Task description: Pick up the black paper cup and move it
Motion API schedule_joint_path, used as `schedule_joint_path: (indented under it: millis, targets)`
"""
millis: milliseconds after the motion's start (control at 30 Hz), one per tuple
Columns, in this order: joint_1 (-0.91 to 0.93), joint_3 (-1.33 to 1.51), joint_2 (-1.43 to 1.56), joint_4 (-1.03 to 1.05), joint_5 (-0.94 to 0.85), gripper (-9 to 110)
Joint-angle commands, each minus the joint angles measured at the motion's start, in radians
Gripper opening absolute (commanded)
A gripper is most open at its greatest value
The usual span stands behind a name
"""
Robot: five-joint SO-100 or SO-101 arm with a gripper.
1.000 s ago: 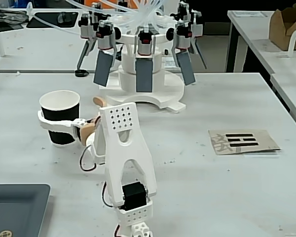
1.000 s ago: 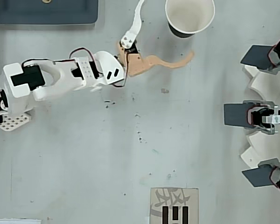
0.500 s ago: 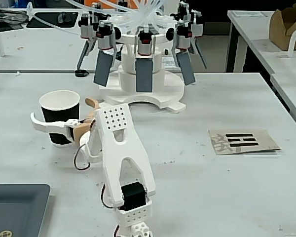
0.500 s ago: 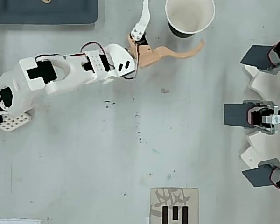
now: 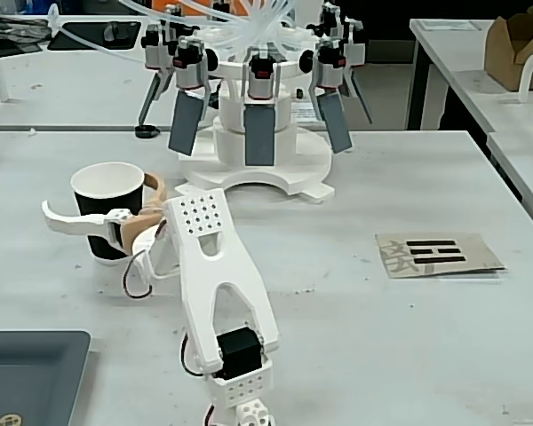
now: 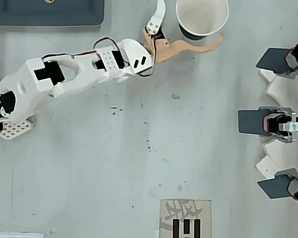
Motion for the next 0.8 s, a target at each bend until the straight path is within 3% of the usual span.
schedule_joint_path:
  millis: [0,433,767]
  targets:
    - [-0.015,-0.061,0.003,0.011,0.009,47]
    - [-0.031,-0.124,-0.025,0.060,0.009,46]
    - [-0.029,-0.133,-0.025,0.060,0.032,37]
